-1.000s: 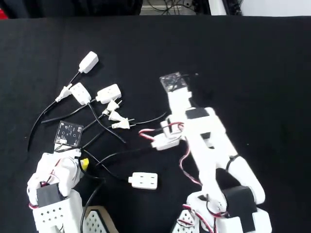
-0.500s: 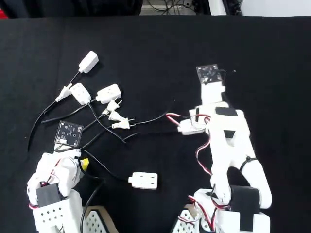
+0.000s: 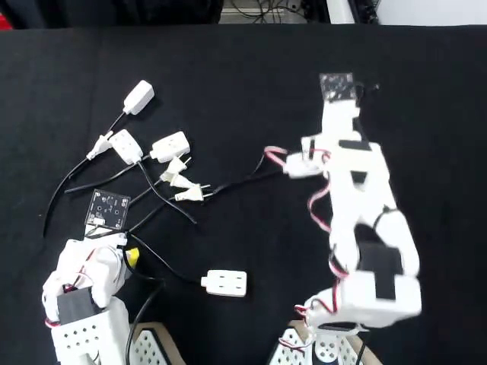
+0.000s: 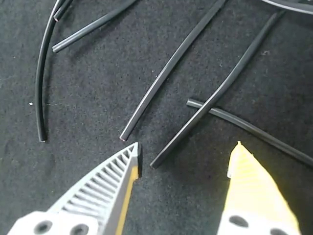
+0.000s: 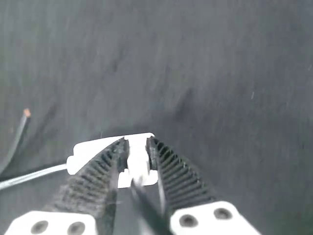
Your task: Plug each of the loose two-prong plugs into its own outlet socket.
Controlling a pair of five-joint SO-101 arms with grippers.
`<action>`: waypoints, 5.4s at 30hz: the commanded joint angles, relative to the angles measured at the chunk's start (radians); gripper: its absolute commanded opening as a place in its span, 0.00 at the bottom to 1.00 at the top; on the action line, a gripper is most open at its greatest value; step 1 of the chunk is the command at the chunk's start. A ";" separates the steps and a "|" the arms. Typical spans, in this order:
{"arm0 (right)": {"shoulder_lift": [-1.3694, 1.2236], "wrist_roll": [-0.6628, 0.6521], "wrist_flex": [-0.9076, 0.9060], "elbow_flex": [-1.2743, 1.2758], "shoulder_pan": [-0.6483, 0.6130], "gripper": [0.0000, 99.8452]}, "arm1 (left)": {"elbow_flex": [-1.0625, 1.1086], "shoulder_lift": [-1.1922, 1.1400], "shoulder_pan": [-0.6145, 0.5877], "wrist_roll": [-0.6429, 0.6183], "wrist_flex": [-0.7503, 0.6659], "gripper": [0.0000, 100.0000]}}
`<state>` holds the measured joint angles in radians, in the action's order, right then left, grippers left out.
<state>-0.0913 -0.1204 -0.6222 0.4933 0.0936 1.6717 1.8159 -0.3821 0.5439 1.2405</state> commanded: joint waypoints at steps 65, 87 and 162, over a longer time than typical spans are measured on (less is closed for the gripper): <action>0.811 -0.327 -0.819 0.225 -0.057 0.14 | -0.151 0.006 0.343 0.287 0.015 0.29; 0.846 -0.391 -0.486 0.618 0.331 0.02 | -0.490 -0.703 1.001 0.675 -0.112 0.29; 0.845 -0.420 -0.344 0.728 0.164 0.03 | -0.707 -1.298 0.535 0.017 -0.181 0.55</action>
<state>0.7357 -0.5439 -0.9291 1.3126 0.3053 1.0349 0.4687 0.2056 0.6022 1.0303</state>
